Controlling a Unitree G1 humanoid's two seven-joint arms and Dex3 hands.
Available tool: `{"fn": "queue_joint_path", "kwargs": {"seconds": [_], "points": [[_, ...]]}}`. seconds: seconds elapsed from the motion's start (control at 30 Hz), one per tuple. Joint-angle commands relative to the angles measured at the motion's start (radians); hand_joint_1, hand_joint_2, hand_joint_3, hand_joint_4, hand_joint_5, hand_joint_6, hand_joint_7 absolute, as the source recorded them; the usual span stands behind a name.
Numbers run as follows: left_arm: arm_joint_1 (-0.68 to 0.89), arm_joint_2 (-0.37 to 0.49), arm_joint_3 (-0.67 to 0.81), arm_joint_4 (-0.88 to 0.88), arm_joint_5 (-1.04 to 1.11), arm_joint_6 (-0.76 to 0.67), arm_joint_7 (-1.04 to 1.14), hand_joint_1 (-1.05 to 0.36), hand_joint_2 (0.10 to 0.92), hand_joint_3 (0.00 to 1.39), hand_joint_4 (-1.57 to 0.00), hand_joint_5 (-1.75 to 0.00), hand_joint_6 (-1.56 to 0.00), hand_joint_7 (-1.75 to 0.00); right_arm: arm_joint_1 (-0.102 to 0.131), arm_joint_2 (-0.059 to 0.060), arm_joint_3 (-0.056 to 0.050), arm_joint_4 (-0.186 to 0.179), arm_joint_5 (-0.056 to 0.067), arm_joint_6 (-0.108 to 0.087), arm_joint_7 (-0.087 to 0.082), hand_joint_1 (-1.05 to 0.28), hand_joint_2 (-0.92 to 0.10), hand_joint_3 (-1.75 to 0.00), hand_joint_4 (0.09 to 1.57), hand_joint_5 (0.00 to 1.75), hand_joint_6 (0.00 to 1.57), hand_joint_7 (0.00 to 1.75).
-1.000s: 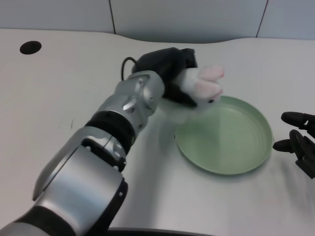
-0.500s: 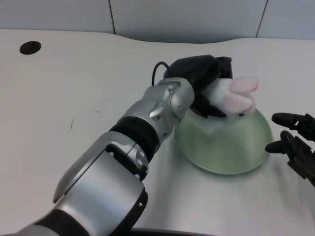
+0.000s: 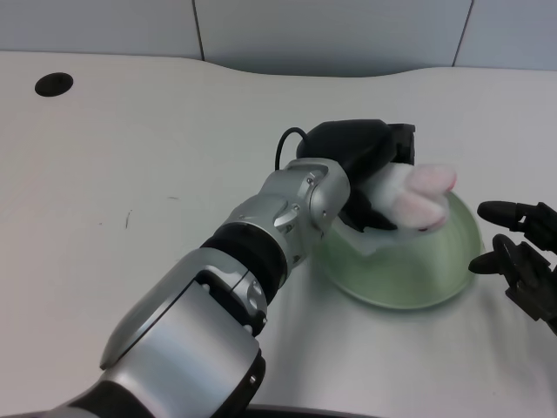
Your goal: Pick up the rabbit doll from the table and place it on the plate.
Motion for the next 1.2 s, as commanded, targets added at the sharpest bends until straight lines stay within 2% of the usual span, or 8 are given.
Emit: {"fn": "queue_joint_path", "kwargs": {"seconds": [0.03,0.2,0.33,0.47,0.6,0.73,0.93,1.2], "points": [[0.013,-0.001,-0.001,0.002,0.001,-0.007,-0.003,-0.09,0.526,0.74,-0.78,-1.75,-0.61,-1.75,0.012,0.001,-0.003,-0.009,0.011,-0.006,0.001,-0.3,-0.92,-0.52,0.27,1.47,0.33,0.89],[0.005,0.0,0.004,0.003,-0.006,-0.003,-0.043,-0.27,0.737,0.23,-0.61,-1.71,-0.43,-1.69,0.013,0.0,-0.004,-0.013,0.011,0.003,-0.003,-0.3,-0.92,-0.53,0.27,1.46,0.32,0.91],[-0.001,0.002,0.008,0.002,-0.014,-0.006,-0.091,-0.4,0.795,0.03,-0.52,-1.31,-0.43,-1.03,0.013,0.001,-0.004,-0.014,0.013,0.006,-0.003,-0.3,-0.92,-0.51,0.3,1.49,0.32,0.92],[-0.006,0.003,0.004,0.004,-0.013,0.002,-0.133,-0.51,0.813,0.0,-0.21,-0.94,-0.37,-0.63,0.013,0.002,-0.001,-0.021,0.011,0.011,-0.008,-0.31,-0.92,-0.51,0.28,1.47,0.32,0.92],[-0.008,-0.001,-0.007,0.005,-0.002,0.023,-0.142,-0.59,0.823,0.0,-0.04,-0.8,-0.24,-0.51,0.015,0.004,-0.001,-0.02,0.008,0.003,-0.012,-0.31,-0.92,-0.52,0.29,1.45,0.31,0.93],[-0.005,-0.002,-0.024,0.006,0.016,0.039,-0.123,-0.63,0.832,0.0,0.0,-0.69,-0.15,-0.43,0.015,0.003,-0.001,-0.014,0.012,-0.004,-0.004,-0.31,-0.92,-0.52,0.28,1.45,0.31,0.93],[-0.011,0.004,-0.033,0.005,0.024,0.051,-0.117,-0.68,0.847,0.01,0.0,-0.07,-0.01,-0.18,0.015,0.0,-0.002,-0.012,0.008,-0.002,-0.007,-0.3,-0.92,-0.52,0.28,1.46,0.3,0.93],[-0.026,0.019,-0.033,0.005,0.027,0.065,-0.129,-0.77,0.871,0.01,0.0,0.0,0.0,-0.02,0.006,-0.006,-0.005,-0.004,0.01,0.001,-0.002,-0.3,-0.92,-0.52,0.27,1.44,0.31,0.94]]}}
